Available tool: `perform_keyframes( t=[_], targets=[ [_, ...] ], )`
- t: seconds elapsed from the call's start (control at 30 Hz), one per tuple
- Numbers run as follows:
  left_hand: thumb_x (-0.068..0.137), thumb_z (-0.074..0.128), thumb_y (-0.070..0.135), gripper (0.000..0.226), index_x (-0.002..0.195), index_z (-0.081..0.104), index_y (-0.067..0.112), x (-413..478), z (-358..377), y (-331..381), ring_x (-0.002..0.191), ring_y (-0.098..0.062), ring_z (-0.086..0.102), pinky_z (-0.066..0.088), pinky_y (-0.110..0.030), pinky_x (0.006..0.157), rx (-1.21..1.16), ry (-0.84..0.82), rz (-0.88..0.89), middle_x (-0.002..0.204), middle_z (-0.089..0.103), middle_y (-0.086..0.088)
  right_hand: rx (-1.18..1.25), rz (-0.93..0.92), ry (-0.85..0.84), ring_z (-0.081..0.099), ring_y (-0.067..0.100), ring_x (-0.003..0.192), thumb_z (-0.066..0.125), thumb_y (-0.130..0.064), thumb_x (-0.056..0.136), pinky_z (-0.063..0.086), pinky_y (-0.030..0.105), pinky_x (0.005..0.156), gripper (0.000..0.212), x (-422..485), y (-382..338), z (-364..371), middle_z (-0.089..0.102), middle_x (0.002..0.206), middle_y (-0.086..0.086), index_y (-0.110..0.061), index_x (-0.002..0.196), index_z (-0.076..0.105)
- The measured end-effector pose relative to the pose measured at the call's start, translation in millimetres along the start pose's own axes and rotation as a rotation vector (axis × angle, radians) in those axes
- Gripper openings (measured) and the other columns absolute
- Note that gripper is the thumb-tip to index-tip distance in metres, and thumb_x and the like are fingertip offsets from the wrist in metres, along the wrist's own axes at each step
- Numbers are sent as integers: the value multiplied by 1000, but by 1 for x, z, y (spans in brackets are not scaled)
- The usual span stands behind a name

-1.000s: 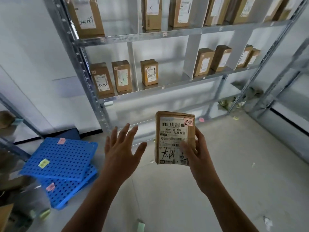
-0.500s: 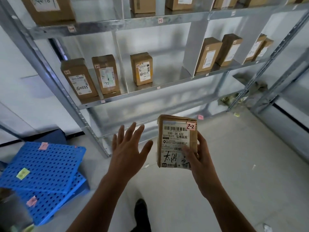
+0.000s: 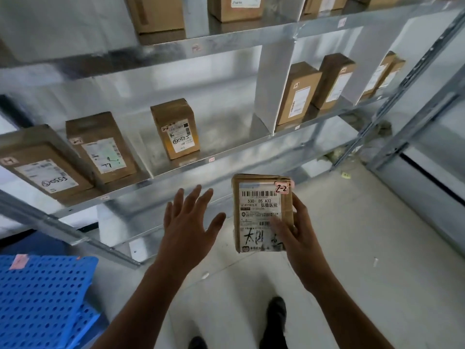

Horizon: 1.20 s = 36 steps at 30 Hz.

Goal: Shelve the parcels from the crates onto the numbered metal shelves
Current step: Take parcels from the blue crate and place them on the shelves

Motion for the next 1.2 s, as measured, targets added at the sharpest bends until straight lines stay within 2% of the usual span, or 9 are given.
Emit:
perform_keyframes(
  t=[0.23,0.37,0.53,0.63,0.83,0.93,1.07,1.13,1.2],
  targets=[
    [87,17,77,84,162,19,39,88,31,47,158,-24,-11,-6,-49,127,95,-41,-120,173,6,5,-2,8,-151,68,28,122,69,-47,92,63,53,87,68,115,-3,-63,66,137,3,-39,152,39],
    [90,22,75,80,161,20,38,123,32,67,159,-23,-8,-5,-47,126,71,-27,-199,172,7,7,-8,17,-257,68,23,123,69,-42,92,63,47,88,66,175,-12,-85,66,137,-3,-45,151,38],
    [93,40,69,75,159,25,38,154,34,71,159,-18,1,11,-49,126,-218,-23,-296,171,16,11,-61,21,-389,66,15,125,63,-39,95,64,40,86,67,231,-13,-68,63,139,-7,-40,154,31],
    [98,52,58,69,159,27,36,175,42,56,156,-18,19,23,-45,123,-350,-45,-357,169,24,9,-94,34,-439,66,15,126,63,-40,94,64,40,87,67,260,-6,-48,62,141,-6,-40,153,31],
    [98,41,59,62,153,40,30,235,52,31,142,-16,48,42,-40,113,-671,-14,-366,157,49,2,-165,49,-470,61,26,131,61,-36,94,59,57,97,72,322,4,-13,53,150,3,-35,157,26],
    [102,40,56,47,139,51,28,268,61,27,112,-2,68,59,-29,89,-997,2,-366,125,69,4,-195,67,-518,60,23,133,61,-27,101,59,55,97,67,349,6,8,50,151,4,-32,156,24],
    [96,45,69,58,134,45,26,304,79,3,102,-12,72,60,-28,76,-1220,75,-531,120,69,1,-315,22,-623,59,7,131,56,3,101,61,38,97,71,383,0,34,53,140,-4,-24,154,16],
    [98,50,66,57,133,43,21,323,84,-8,99,-14,74,61,-26,69,-1256,131,-559,118,69,-4,-310,2,-613,62,10,126,61,-4,97,60,35,98,70,402,-3,42,56,135,3,-13,152,19],
    [99,54,62,57,132,44,16,342,85,-16,99,-18,75,63,-32,73,-1244,188,-546,116,70,-9,-219,71,-541,67,17,119,62,-19,94,60,36,95,65,422,0,45,61,133,11,-11,150,28]
  ],
)
Point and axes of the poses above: each hand's wrist, its own x-axis towards the middle knuckle, its own z-axis out of the palm, y = z × x, the point moved 9 cm from there along x, towards the middle knuckle
